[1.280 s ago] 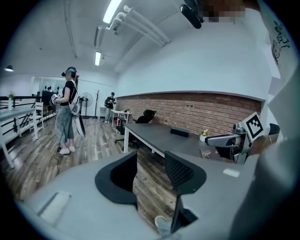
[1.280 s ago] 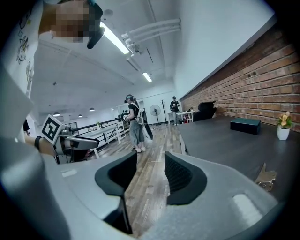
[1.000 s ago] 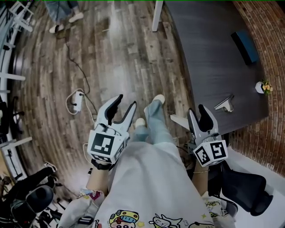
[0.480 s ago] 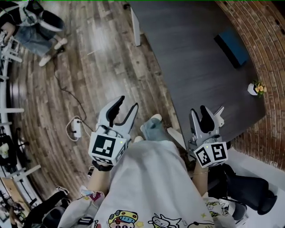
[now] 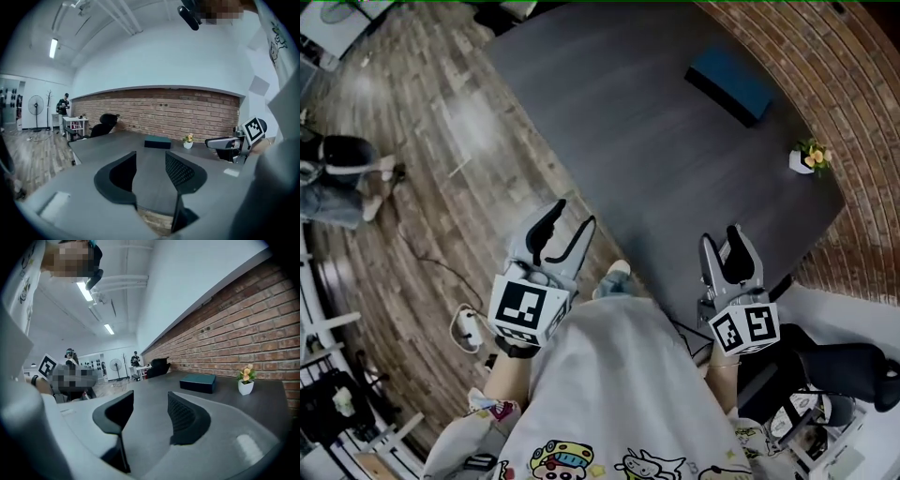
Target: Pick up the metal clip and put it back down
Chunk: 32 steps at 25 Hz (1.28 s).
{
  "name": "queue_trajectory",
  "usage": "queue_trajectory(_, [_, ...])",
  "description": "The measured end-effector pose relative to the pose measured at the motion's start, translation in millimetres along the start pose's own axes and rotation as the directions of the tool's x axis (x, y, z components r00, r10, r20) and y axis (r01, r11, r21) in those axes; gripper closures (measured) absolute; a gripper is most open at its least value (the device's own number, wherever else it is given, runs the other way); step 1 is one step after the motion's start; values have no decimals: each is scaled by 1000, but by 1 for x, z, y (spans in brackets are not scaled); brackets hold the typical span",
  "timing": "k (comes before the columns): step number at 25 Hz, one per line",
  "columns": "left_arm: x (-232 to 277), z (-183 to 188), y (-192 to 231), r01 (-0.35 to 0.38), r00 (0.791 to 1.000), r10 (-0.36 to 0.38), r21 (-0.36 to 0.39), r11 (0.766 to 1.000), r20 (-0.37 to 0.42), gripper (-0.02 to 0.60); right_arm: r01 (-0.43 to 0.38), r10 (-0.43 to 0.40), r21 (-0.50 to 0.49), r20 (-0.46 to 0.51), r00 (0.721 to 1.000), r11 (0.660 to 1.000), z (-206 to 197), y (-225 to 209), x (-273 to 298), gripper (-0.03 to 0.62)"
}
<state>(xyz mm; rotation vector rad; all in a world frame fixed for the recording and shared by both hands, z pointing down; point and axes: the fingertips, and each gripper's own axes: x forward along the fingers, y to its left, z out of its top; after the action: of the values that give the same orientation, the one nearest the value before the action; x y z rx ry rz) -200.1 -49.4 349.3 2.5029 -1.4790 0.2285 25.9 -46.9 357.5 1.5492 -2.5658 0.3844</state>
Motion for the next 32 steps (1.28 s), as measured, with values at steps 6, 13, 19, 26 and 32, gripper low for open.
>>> queue_trajectory(6, [51, 9, -31, 179, 984, -178, 45, 983, -27, 376, 158, -160, 51, 22, 987, 986, -1, -37, -27, 359])
queue_trajectory(13, [106, 17, -78, 401, 916, -394, 98, 911, -83, 376, 358, -364, 126, 32, 931, 925, -12, -73, -62, 358])
queue_trajectory(19, [149, 29, -118, 567, 823, -554, 124, 814, -129, 376, 507, -521, 192, 25, 853, 840, -14, -97, -89, 358])
queue_trajectory(26, [186, 38, -148, 707, 707, -687, 142, 693, -168, 379, 631, -650, 242, -1, 760, 737, -20, -110, -101, 358])
queue_trajectory(32, [201, 34, -163, 769, 639, -741, 130, 626, -209, 380, 670, -695, 286, -22, 719, 685, -26, -116, -103, 358])
